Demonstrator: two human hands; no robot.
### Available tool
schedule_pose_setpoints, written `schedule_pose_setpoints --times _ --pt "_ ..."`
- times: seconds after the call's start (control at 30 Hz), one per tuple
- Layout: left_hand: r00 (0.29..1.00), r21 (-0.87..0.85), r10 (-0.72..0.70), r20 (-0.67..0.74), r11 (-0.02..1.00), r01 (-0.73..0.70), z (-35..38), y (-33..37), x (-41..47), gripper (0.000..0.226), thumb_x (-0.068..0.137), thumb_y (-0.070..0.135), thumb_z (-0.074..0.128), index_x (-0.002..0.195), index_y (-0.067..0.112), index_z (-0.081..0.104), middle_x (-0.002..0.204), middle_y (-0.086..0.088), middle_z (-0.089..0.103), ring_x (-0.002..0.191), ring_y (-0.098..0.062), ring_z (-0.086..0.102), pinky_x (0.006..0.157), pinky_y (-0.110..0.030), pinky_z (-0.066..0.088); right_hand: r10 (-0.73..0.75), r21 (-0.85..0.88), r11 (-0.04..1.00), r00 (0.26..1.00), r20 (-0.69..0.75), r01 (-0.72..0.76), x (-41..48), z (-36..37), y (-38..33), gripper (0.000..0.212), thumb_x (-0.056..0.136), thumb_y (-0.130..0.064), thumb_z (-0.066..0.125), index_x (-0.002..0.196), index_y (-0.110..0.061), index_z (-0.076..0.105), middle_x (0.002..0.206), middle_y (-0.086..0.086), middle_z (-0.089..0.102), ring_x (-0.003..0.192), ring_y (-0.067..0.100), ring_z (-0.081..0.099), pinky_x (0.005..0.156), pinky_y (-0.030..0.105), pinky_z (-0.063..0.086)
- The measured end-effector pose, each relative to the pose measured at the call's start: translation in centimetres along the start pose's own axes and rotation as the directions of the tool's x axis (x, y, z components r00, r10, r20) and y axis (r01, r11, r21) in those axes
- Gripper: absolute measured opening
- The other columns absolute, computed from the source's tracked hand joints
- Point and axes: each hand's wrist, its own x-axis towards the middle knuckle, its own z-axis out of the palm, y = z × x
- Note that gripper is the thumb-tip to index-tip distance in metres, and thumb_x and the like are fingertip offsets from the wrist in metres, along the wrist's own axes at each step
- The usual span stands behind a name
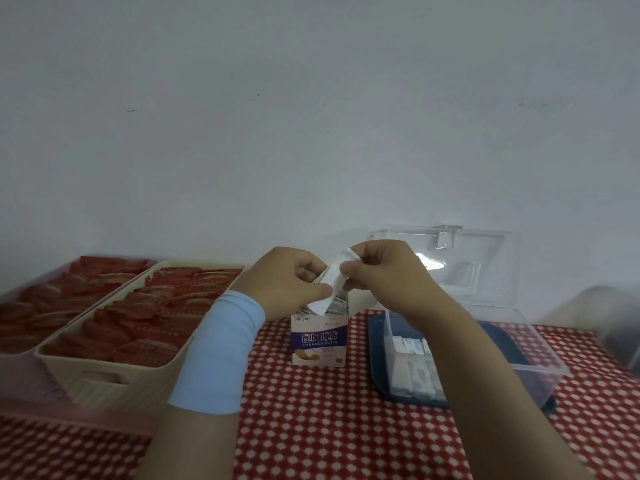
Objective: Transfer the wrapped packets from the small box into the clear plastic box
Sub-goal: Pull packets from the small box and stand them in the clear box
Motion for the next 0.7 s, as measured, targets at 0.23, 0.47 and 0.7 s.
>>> schedule_pose_setpoints --times 0.23,0.47,0.7 --pt "0.996 -0.14 -0.028 -0.089 0.99 0.015 1.5 0.2 0.0 0.017 0.083 0.015 0.077 0.098 0.021 0.078 0.083 0.001 0.077 0.072 -0.009 0.073 0.06 -0.016 0.056 0.1 0.157 0.982 0.995 0.021 -0.102 -0.4 -0.3 0.2 0.01 0.094 -0.006 0.064 0.101 -0.004 0.071 0.086 0.01 0.077 0.075 0.02 0.076 0.071 0.029 0.063" --pt "0.988 -0.148 0.068 -0.139 0.985 -0.088 3.8 2.1 0.0 0.019 0.085 0.018 0.076 0.082 0.037 0.071 0.075 0.019 0.072 0.073 -0.003 0.068 0.064 -0.01 0.05 0.143 0.173 0.974 0.99 0.017 -0.143 -1.9 -3.1 0.6 0.022 0.092 -0.011 0.07 0.095 0.01 0.068 0.088 0.021 0.075 0.079 0.023 0.075 0.079 0.035 0.063" --pt "0.973 -0.202 0.083 -0.216 0.971 -0.128 8.5 5.5 0.0 0.013 0.084 0.021 0.076 0.089 0.028 0.066 0.084 0.011 0.068 0.073 0.0 0.064 0.06 -0.006 0.048 0.133 0.11 0.986 0.989 -0.061 -0.126 -3.8 -7.7 0.6 0.026 0.089 -0.009 0.072 0.088 0.016 0.064 0.074 0.018 0.071 0.07 0.021 0.071 0.081 0.043 0.063"
